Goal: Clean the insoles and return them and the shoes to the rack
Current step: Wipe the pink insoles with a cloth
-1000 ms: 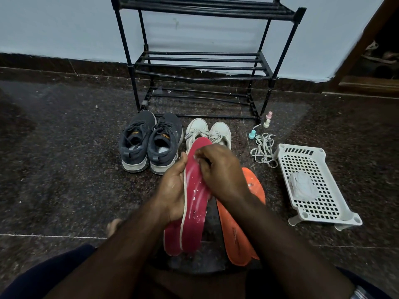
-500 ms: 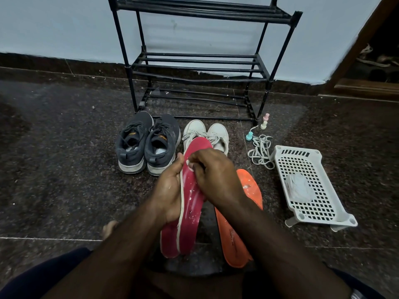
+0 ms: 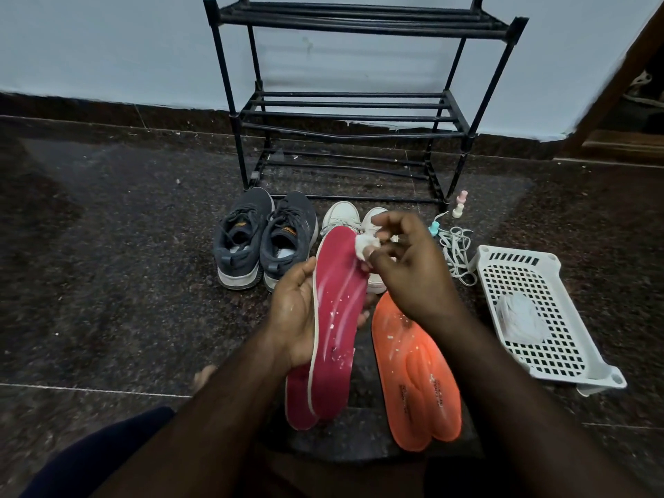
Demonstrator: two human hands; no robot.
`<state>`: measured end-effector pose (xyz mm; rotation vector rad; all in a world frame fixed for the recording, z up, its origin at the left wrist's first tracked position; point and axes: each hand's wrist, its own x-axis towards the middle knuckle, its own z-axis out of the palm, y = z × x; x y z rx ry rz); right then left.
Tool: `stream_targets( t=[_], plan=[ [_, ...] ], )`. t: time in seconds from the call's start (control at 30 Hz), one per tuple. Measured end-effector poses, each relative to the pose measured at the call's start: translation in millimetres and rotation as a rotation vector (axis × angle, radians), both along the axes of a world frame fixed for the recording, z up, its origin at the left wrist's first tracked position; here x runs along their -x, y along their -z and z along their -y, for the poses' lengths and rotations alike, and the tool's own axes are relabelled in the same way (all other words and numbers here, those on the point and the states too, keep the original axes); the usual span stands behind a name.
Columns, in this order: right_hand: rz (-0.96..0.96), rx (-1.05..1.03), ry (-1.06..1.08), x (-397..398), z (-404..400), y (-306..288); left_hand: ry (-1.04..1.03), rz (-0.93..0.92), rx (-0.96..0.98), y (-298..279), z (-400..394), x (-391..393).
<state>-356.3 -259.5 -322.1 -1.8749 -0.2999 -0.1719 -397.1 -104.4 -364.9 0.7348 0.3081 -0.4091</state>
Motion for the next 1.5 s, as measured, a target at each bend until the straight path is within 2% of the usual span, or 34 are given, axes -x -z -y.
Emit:
stream_targets(
  t=[0.17,0.3,0.5,0.63,0.8,1.03,1.27,1.5],
  plan=[
    [0.086,0.068,0.067,-0.1,4.3,-1.6,-0.029,0.011,-0.022,-1.1,1.4,0.5],
    [0.204,0.247,0.129,2.2,-2.4,4.7,0.006,0.020,-0.016,-1.2,5.0,2.3],
    [0.332,0.512,0.056,7.8,-15.1,9.0,0.064,0.025,0.032,3.0,9.4,2.5],
    [0.281,0.438,0.028,15.9,-19.7,9.6,0.082,0.014,0.088,3.2,12.5,4.1],
    [0.300,0.468,-0.139,40.4,-36.2,18.3,0.057,-0.041,0.138,1.2,5.7,0.7],
    [0.362,0.500,0.052,19.2,-34.9,17.8,0.041,-0.017,0.202,-1.0,12.4,3.0],
    [0.265,0.443,-0.117,41.8,-38.0,18.8,0.029,-0.048,0.170,3.0,4.7,-1.3],
    [0.381,0.460,0.061,23.7,-38.1,15.6,0.021,-0.035,0.226,-2.8,15.8,4.5]
  ],
)
